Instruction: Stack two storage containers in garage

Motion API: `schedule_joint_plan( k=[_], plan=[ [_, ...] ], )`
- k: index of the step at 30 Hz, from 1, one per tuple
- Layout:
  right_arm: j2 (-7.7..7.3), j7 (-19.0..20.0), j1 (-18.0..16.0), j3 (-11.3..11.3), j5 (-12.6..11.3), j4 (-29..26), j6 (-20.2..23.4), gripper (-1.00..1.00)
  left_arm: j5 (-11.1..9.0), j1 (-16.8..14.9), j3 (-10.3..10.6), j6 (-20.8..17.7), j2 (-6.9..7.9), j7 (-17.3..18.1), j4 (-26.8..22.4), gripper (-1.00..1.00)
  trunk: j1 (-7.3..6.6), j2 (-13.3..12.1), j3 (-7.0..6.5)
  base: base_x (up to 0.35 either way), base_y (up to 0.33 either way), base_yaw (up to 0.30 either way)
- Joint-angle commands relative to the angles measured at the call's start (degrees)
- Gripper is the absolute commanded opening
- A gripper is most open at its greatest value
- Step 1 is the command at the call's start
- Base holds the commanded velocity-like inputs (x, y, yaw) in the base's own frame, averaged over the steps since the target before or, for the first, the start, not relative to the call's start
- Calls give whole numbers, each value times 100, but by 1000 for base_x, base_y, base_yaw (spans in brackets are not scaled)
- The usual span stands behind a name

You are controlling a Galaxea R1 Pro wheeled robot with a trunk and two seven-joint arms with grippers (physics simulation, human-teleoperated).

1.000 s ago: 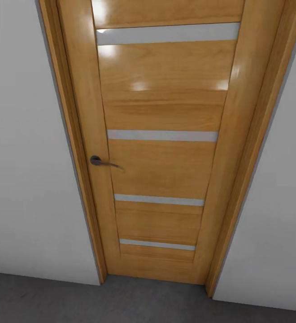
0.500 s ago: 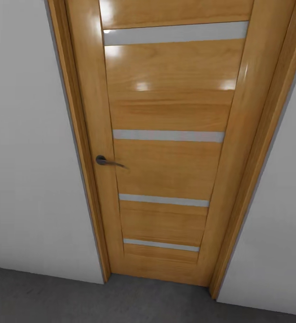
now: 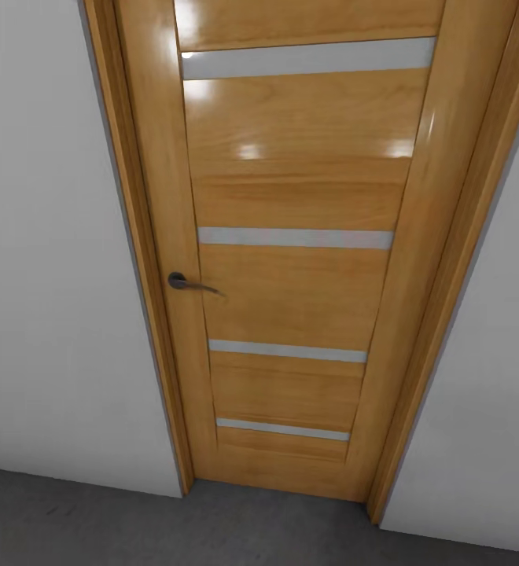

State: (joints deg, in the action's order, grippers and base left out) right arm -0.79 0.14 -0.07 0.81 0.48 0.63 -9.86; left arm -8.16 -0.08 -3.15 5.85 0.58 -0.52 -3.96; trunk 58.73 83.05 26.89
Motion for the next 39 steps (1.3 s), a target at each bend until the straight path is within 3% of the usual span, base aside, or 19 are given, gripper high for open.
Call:
schedule_joint_plan(
  k=[1, 10, 12, 14, 17, 19, 21, 22, 23, 25, 29, 35, 37, 39],
  plan=[
    [1, -1, -2, 5, 5, 7, -29, 100, -19, -1, -28, 13, -1, 0, 0, 100, 0, 2, 4, 0, 0, 0],
    [18, -14, -2, -2, -17, 7, -50, 100, -19, -1, -28, 15, 3, 0, 0, 100, 0, 2, 4, 0, 0, 0],
    [-61, -22, -2, -4, -25, -47, -13, 100, -19, -1, -35, 15, 3, -8, 0, 100, 0, 2, 4, 0, 0, 0],
    [-386, -7, -2, -26, -14, -212, 11, 100, -19, -1, -36, 13, -3, -9, 0, 100, 0, 2, 4, 0, 0, 0],
    [-676, 4, -2, -36, -10, -1027, 216, 100, -19, -1, -36, 13, -9, -9, 0, 100, 0, 2, 4, 0, 0, 0],
    [-772, 1, -4, -39, 3, -2276, 923, 100, -19, -1, -36, 14, -13, -9, 0, 100, 0, 2, 4, 0, 0, 0],
    [-769, 4, -32, -34, 39, -3406, 1721, 100, -19, -1, -36, 13, -14, -9, 0, 100, 0, 2, 4, 0, 0, 0],
    [-767, 4, -54, -32, 66, -3607, 1862, 100, -19, -1, -36, 13, -14, -9, 0, 100, 0, 2, 4, 0, 0, 0],
    [-725, 16, -194, -30, 217, -4148, 2245, 100, -19, -1, -36, 13, -16, -9, 0, 100, 0, 2, 4, 0, 0, 0],
    [-588, 31, -392, -28, 421, -4528, 2562, 100, -19, -1, -36, 13, -18, -9, 0, 100, 0, 2, 4, 0, 0, 0],
    [26, 55, -894, 25, 941, -5013, 3316, 100, -19, -1, -36, 19, -22, -9, 0, 100, 0, 2, 4, 0, 0, 0],
    [574, 81, -1172, 69, 1232, -6076, 4045, 100, -13, -1, -36, 21, -26, -9, 0, 100, 0, 2, 4, 0, 0, 0],
    [784, 81, -1201, 185, 1264, -6492, 4275, 100, -12, -1, -36, 17, -26, -9, 0, 100, 0, 2, 4, 0, 0, 0],
    [989, 57, -1265, 532, 1291, -6931, 4525, 100, -11, -1, -36, 15, -24, -5, 0, 100, 0, 2, 4, 0, 0, 0]
  ],
)
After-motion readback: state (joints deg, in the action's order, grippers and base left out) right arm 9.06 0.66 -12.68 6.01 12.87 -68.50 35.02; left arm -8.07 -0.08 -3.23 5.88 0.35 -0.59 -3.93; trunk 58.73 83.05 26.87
